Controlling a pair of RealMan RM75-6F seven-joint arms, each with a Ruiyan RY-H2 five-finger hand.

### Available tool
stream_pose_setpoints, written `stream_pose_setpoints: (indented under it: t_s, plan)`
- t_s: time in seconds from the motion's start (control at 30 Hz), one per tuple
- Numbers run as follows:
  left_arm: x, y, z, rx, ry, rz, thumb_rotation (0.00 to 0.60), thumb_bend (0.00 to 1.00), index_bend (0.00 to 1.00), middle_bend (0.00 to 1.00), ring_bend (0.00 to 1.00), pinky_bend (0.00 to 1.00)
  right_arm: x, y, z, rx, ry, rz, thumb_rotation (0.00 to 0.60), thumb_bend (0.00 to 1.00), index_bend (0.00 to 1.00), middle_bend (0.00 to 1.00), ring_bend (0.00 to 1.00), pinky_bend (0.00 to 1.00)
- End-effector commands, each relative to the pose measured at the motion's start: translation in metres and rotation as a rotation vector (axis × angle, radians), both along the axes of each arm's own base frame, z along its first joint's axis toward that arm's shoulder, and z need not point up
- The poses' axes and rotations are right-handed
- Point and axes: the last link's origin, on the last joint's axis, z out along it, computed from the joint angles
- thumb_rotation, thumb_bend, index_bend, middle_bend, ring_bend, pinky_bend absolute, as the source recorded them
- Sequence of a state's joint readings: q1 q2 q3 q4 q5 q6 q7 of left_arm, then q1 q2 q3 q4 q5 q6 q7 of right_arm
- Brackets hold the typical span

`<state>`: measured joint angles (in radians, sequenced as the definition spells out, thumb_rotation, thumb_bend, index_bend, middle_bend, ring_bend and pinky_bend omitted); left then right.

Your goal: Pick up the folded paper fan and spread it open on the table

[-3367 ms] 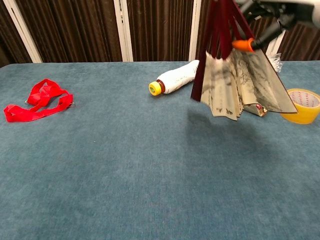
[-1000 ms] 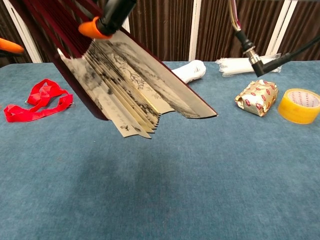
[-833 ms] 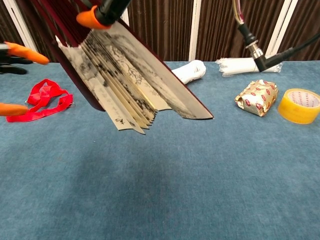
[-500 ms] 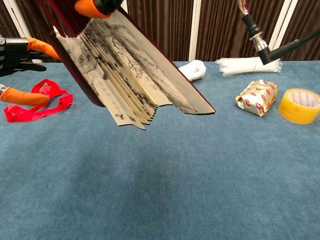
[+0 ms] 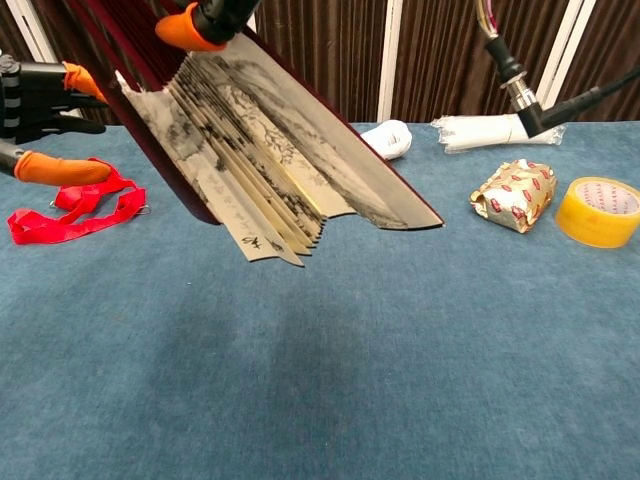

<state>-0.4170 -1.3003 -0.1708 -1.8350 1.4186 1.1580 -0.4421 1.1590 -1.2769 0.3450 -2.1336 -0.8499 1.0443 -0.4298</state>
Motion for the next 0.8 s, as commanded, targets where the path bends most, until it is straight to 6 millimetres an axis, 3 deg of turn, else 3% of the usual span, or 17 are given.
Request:
stream_pose_setpoints:
  t_s: [0.03,0.57,0.8]
  plan:
    - [0.005,0.002,0.000,0.006,-0.011,-0.013,0.600,0.28,0.36,0.16,0.00,0.09,0.000,0.002,-0.002,0.007,-0.001,0.002,0.600,0.44,0.76,0.11,0.22,0.22]
    - [0.022,0.006,-0.014,-0.019,-0.039,-0.019,0.600,0.31,0.42,0.20,0.00,0.09,0.006,0.006,0.003,0.015,-0.031,0.008,0.600,0.44,0.76,0.11,0.22,0.22]
    - [0.029,0.007,-0.017,-0.010,-0.061,-0.023,0.600,0.34,0.53,0.24,0.00,0.09,0.006,0.008,0.003,0.015,-0.026,0.014,0.600,0.44,0.76,0.11,0.22,0.22]
